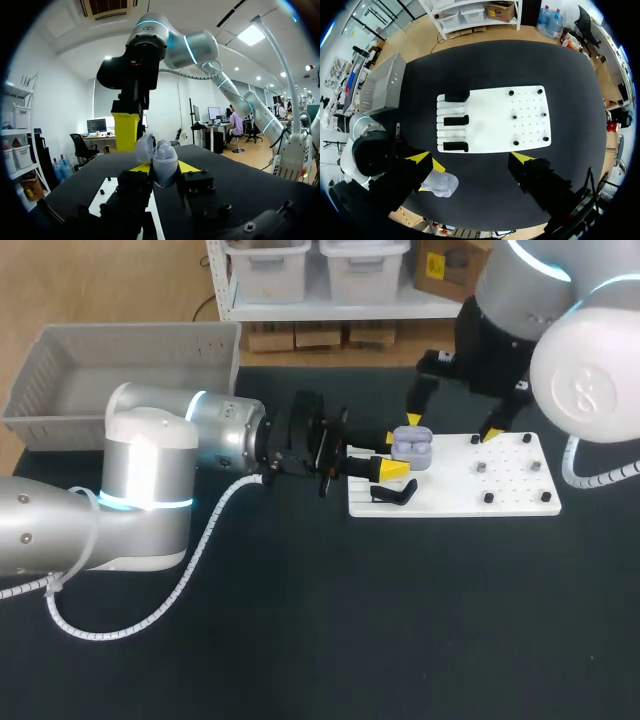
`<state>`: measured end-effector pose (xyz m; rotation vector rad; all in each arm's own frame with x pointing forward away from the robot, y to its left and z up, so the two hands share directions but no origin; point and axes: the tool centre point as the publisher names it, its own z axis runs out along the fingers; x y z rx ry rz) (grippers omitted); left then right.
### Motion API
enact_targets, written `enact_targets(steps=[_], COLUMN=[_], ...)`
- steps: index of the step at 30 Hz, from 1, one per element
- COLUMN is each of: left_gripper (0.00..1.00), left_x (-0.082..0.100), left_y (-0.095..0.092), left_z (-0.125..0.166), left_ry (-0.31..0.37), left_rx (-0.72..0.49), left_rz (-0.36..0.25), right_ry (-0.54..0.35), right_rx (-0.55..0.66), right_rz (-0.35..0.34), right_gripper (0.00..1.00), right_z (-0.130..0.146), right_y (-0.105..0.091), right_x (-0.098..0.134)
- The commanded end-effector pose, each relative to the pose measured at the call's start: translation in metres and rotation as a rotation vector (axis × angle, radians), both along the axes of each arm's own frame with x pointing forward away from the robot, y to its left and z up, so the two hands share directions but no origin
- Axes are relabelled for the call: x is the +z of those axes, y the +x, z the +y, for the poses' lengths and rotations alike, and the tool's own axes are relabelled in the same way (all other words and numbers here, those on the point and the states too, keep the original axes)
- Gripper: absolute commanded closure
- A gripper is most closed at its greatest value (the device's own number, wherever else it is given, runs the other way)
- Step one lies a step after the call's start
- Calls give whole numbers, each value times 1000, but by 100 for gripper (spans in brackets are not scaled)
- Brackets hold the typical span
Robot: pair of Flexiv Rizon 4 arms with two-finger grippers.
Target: Pick up each earbud case from the left stands, insert the matching earbuds, close the lid, and place the case in the box.
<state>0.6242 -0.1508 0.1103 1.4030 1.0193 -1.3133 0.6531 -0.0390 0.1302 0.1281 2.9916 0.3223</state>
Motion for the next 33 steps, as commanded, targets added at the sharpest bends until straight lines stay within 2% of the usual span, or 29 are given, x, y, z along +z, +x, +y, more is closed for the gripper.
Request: enact_targets(steps=[1,7,12,14,17,21,26,30,33], left_gripper=[100,100,100,100,100,100,100,100,100], left_x=[0,0,0,0,5,15,27,38,49], left_y=[-1,-1,-1,-1,0,1,2,9,26], left_z=[0,0,0,0,8,27,61,94,125], left_ry=[2,2,2,2,9,13,-3,11,28], left_rx=[3,3,3,3,32,83,181,261,344], left_rz=[-1,-1,-1,-1,53,104,140,115,70], right_ry=[2,-2,45,64,101,119,141,170,170], right_rx=[10,27,6,58,125,139,106,82,82], right_rz=[13,24,-127,-182,-233,-290,-337,-353,-353], right_gripper=[0,0,0,0,0,0,0,0,0], right_z=[0,2,-7,-10,-14,-23,-34,-39,-39], right_y=[-8,-18,-14,-15,-21,-29,-40,-42,-42], right_x=[2,5,30,46,67,90,107,111,111])
